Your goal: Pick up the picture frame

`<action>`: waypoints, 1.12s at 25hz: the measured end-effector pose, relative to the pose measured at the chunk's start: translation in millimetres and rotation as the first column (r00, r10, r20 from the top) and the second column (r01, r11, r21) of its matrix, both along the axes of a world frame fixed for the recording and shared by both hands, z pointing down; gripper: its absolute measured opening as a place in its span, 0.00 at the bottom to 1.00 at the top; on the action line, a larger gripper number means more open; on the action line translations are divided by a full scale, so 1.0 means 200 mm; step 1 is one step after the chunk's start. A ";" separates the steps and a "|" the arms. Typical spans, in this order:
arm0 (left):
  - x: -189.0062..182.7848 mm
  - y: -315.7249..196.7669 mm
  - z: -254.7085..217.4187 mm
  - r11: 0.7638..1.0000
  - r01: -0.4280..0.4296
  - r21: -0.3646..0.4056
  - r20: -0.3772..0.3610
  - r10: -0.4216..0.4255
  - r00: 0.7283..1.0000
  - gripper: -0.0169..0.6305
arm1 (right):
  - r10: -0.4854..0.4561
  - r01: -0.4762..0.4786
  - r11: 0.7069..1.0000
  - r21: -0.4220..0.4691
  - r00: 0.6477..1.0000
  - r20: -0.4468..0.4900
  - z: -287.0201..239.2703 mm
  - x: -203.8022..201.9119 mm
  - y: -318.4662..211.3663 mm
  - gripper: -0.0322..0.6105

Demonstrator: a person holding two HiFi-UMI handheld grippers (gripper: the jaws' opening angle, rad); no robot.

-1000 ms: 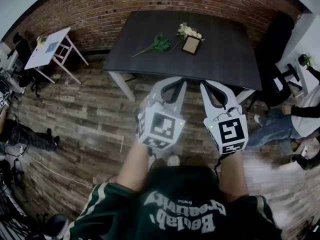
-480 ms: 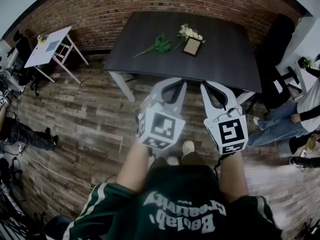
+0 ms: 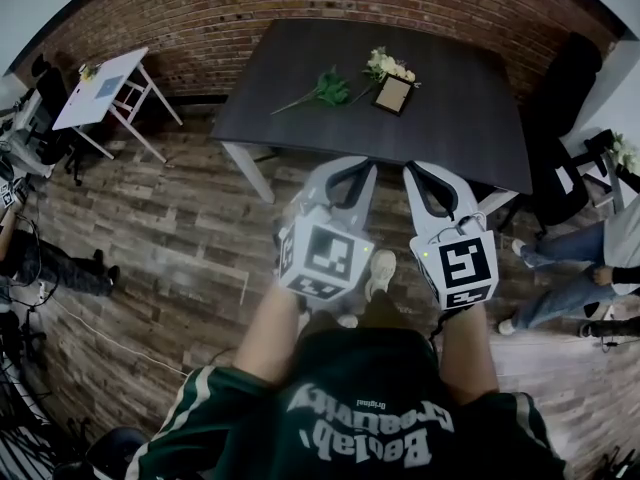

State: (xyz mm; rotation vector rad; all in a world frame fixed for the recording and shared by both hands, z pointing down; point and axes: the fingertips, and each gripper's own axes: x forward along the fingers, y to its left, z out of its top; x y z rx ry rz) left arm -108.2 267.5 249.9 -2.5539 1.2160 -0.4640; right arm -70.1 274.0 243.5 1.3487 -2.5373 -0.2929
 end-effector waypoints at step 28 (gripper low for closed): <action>0.31 -1.23 0.14 0.996 0.056 -0.074 0.046 -0.052 0.998 0.03 | -0.025 0.027 0.998 -0.057 0.999 0.041 0.10 0.35 -1.25 0.06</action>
